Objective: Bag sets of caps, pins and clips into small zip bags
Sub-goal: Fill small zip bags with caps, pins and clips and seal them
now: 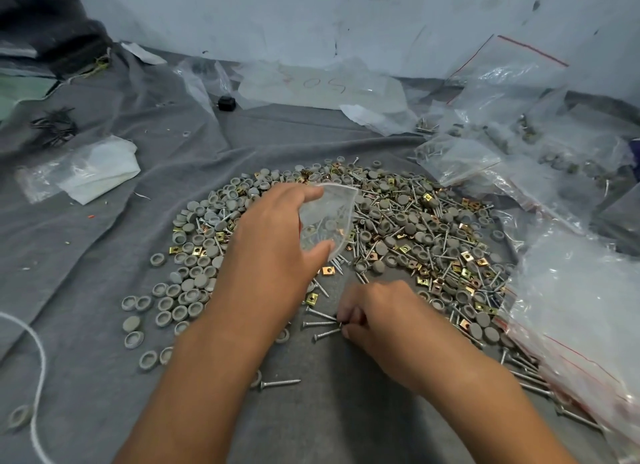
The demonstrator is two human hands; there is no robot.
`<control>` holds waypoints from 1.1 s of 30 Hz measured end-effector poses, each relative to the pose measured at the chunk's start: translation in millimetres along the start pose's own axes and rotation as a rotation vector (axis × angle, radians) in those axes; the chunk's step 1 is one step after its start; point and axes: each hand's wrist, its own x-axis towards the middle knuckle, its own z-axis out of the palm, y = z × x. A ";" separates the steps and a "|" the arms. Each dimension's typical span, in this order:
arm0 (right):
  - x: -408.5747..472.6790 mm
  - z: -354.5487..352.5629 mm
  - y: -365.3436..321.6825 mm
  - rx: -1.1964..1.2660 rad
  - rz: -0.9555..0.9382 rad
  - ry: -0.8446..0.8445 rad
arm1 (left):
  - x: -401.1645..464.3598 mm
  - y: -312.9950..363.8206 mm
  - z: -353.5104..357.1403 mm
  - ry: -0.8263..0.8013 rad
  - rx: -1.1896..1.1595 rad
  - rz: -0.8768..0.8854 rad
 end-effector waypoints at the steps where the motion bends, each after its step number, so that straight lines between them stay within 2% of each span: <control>1: -2.1 -1.2 -1.1 -0.042 -0.045 0.012 | -0.2 -0.2 -0.2 -0.002 -0.002 -0.002; 9: -9.9 -1.4 -3.7 -0.285 -0.207 -0.042 | -0.3 -6.6 -0.7 -0.003 0.021 0.001; 11: -9.9 -3.3 0.9 -0.268 -0.233 -0.061 | -0.7 -9.2 -1.0 -0.006 0.031 0.002; 13: -7.3 -12.2 8.0 -0.131 -0.221 -0.054 | -1.3 -11.4 -1.6 -0.008 0.035 0.004; 15: -3.6 -25.0 15.1 0.037 -0.179 0.052 | -1.6 -11.8 -1.7 -0.013 0.044 0.014; 17: -1.5 -35.2 19.4 0.162 -0.172 0.257 | -2.5 -10.4 -1.5 -0.029 0.052 0.031; 20: -1.1 -40.5 18.3 0.149 -0.286 0.518 | -3.7 -7.5 -0.8 -0.072 0.077 0.067; 25: 4.8 -35.7 1.5 -0.147 -0.413 0.676 | -4.6 -1.7 2.1 -0.126 0.068 0.088; 29: 10.0 -30.0 -8.6 -0.020 -0.418 0.786 | -4.0 -0.9 2.3 -0.137 0.057 0.089; 33: 14.8 -25.4 -7.2 0.141 -0.442 0.786 | -3.0 -2.2 0.8 -0.116 0.043 0.080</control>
